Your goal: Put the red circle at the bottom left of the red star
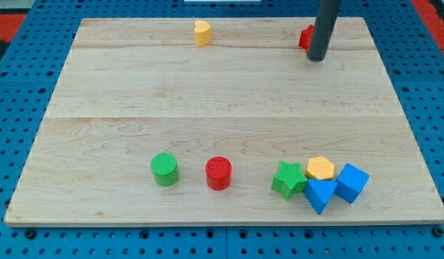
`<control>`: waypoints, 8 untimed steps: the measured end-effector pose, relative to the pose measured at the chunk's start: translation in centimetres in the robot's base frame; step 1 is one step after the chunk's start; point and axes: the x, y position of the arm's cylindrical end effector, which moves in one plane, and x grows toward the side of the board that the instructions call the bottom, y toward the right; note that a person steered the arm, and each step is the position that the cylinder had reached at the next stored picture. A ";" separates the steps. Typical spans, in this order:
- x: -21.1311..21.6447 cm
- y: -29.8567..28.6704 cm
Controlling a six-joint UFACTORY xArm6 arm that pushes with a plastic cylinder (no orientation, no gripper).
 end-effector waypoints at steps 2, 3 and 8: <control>10.8 -18.0; 14.9 -27.8; 22.7 -14.0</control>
